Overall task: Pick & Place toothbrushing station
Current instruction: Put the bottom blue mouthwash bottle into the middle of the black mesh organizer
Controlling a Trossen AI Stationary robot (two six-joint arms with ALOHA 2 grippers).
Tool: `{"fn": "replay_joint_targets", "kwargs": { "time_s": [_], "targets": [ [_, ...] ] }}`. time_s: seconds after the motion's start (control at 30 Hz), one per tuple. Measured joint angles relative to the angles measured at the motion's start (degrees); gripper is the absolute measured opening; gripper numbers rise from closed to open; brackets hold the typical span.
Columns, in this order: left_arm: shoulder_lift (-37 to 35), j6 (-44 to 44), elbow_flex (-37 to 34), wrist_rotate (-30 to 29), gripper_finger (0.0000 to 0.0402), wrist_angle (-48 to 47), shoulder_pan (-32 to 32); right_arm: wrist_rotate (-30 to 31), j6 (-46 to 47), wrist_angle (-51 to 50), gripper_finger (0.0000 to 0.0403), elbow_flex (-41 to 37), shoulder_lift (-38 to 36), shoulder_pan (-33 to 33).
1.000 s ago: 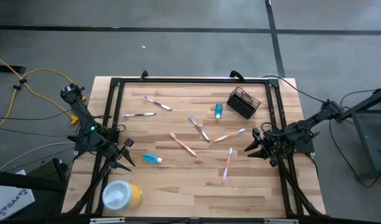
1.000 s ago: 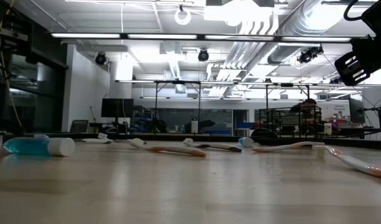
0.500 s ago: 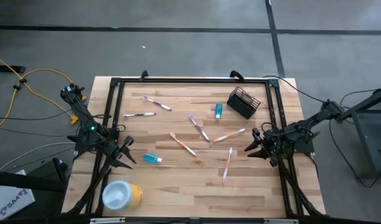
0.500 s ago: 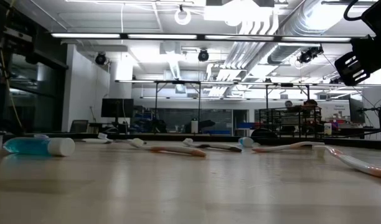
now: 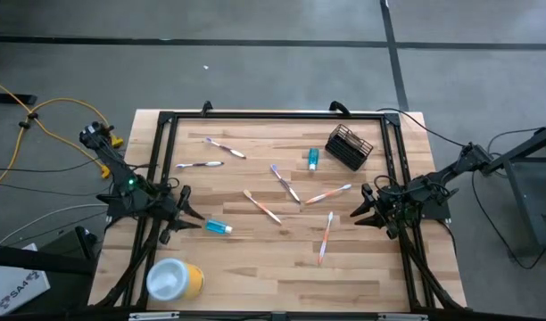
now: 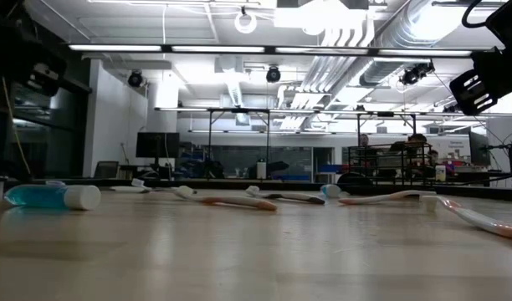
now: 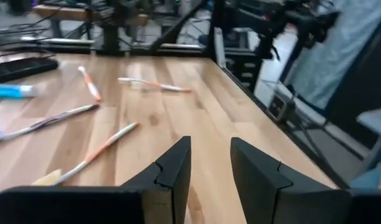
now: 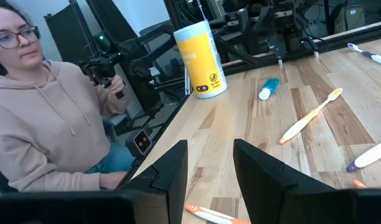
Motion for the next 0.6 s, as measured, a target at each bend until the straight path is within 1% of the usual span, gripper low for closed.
{"fn": "replay_joint_targets", "kwargs": {
  "time_s": [0.17,0.3,0.43,0.6],
  "targets": [
    [6.06,-3.98,5.2,0.31,0.0108,-5.95,3.14,0.01,0.0,0.02,0.0121,-0.02,0.01,0.02],
    [11.8,-5.54,10.12,1.06,0.0108,-9.62,5.41,0.01,0.0,0.0,0.0121,-0.02,0.0,0.02],
    [16.94,-6.36,16.46,5.23,0.0108,-14.71,8.1,0.01,0.0,0.0,0.0121,-0.02,0.01,0.0],
    [20.86,-6.77,22.99,11.3,0.0108,-20.65,12.03,0.01,0.0,0.0,0.0121,-0.02,0.01,0.02]
  ]
}}
